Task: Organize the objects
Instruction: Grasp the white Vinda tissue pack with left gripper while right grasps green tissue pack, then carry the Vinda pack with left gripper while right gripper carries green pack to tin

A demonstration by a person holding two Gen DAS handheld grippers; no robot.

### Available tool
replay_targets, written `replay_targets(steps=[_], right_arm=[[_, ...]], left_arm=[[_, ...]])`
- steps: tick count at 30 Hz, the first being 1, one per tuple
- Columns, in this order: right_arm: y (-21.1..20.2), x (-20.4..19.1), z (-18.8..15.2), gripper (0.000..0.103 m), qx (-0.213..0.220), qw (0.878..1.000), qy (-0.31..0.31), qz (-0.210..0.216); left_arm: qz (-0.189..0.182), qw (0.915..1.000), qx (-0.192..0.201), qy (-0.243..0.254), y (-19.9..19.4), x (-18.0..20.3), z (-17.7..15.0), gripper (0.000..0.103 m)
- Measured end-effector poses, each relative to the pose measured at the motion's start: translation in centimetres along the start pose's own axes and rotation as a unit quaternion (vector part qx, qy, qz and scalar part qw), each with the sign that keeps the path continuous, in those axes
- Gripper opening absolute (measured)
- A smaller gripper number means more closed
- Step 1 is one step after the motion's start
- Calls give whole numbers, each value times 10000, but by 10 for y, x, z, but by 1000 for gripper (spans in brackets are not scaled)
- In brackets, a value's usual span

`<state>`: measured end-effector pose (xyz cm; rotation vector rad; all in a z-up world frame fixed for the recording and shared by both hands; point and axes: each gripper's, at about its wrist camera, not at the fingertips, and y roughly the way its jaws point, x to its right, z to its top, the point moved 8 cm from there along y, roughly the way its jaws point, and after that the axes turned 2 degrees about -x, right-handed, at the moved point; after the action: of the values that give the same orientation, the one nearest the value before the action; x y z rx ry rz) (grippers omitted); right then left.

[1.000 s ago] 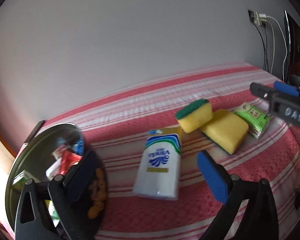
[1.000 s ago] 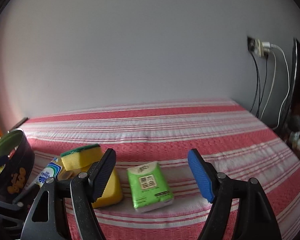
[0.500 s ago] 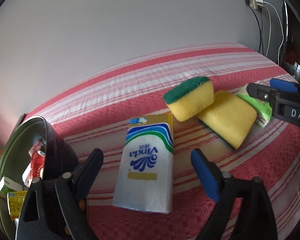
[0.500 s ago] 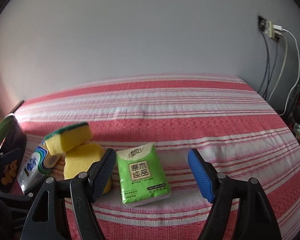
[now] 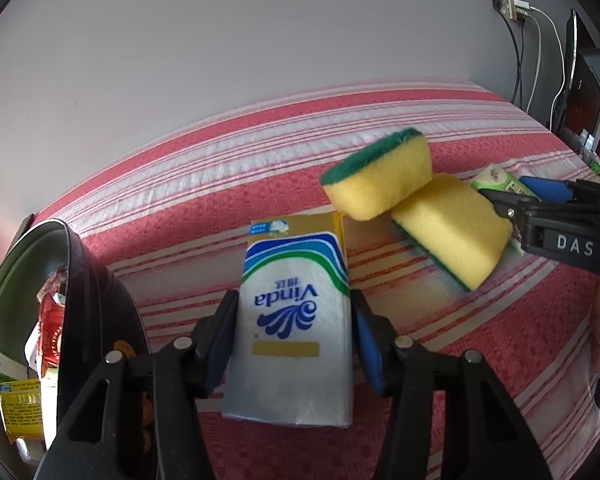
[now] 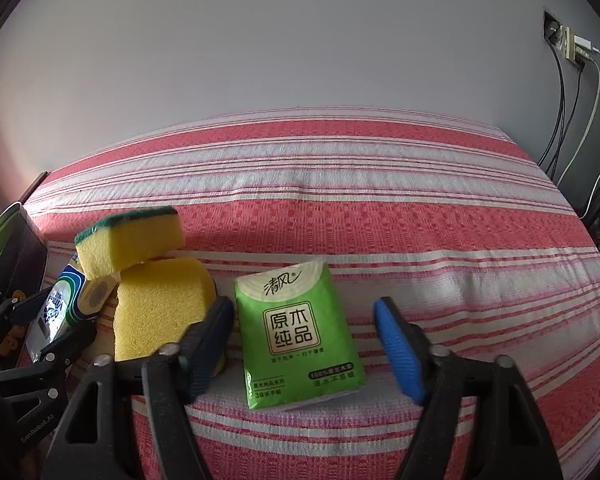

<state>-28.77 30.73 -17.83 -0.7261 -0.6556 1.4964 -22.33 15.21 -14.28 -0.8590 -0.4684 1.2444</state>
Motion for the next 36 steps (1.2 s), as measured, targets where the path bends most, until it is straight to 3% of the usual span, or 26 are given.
replay_targets(steps=[1,9,24,36], right_arm=[[1,1,-1,52,-46,10000,22,10],[0,6,3,52,28,10000,11,-46],[-38,0,10,52,897,9959,-41,-85],[-46,-5,13,52,1205,9926,-57,-113]], left_arm=[[29,10000,14,0,-1,-1,0,53],[192,9992,309,-179,-11,-6,6,53],[528,9943,840,-396,-33,-24,11,53],[793,9864,1349,-508,-49,-26,16,53]])
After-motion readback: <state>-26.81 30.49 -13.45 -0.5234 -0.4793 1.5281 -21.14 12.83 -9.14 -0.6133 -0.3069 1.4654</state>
